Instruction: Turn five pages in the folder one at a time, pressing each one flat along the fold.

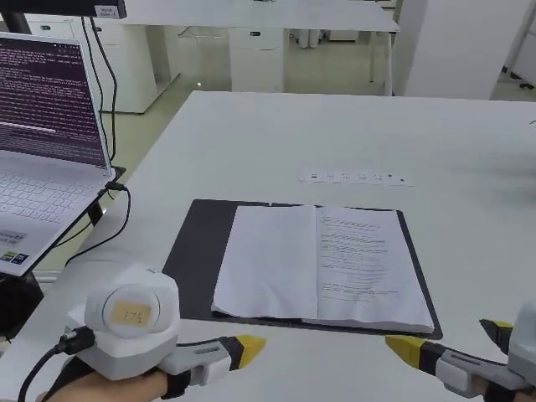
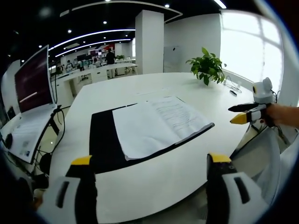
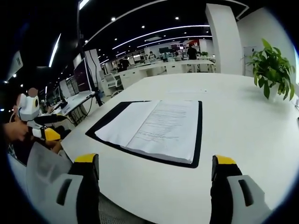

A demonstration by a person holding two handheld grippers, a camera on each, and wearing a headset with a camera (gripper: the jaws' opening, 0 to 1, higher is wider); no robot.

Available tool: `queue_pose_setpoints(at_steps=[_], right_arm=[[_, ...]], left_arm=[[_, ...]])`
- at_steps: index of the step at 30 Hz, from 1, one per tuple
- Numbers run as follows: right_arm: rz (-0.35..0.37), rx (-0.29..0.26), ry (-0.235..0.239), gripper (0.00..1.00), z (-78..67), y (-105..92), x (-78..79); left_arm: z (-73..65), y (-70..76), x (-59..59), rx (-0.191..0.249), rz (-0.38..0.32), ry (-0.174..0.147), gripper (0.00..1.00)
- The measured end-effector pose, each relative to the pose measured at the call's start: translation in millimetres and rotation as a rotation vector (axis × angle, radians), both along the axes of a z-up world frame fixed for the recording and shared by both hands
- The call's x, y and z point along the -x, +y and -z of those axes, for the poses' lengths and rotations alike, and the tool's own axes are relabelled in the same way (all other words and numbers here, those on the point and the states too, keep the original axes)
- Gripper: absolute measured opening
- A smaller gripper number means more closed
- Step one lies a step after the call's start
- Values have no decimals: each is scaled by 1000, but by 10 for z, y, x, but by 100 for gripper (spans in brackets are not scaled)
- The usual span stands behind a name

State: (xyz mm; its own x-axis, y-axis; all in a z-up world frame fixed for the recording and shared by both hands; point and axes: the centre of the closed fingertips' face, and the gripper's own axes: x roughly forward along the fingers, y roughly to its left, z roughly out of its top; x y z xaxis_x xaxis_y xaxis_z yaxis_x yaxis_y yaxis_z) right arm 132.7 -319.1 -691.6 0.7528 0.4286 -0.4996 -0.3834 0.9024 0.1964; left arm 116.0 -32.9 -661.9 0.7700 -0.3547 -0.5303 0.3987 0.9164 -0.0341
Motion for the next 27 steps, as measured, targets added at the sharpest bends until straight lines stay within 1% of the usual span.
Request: queue_pose_setpoints(at_steps=[4,5,7,8,10,15,18,20,27], right_arm=[[4,-2,2,100,6,-2,5],[7,0,2,100,7,-5,7],[9,-2,0,100,8,-5,6],[10,-6,7,100,14,0,12],[9,0,2,100,10,3,10],[1,6,2,100,12,43,13],[2,-3,5,100,12,71,4],[-1,-1,4,100,8,101,0],[-19,5,-2,100,-20,193,9]], left_arm=[[7,35,-4,4,-9,5,99],[8,45,-14,3,-12,1,99],[17,39,-12,1,-10,8,99],[21,37,-16,0,-10,8,99],[22,21,-22,1,-6,8,99],[-5,-50,-32,7,5,3,99],[0,-117,-57,13,16,2,99],[6,-162,-70,8,27,3,99],[12,-306,-135,13,58,1,98]])
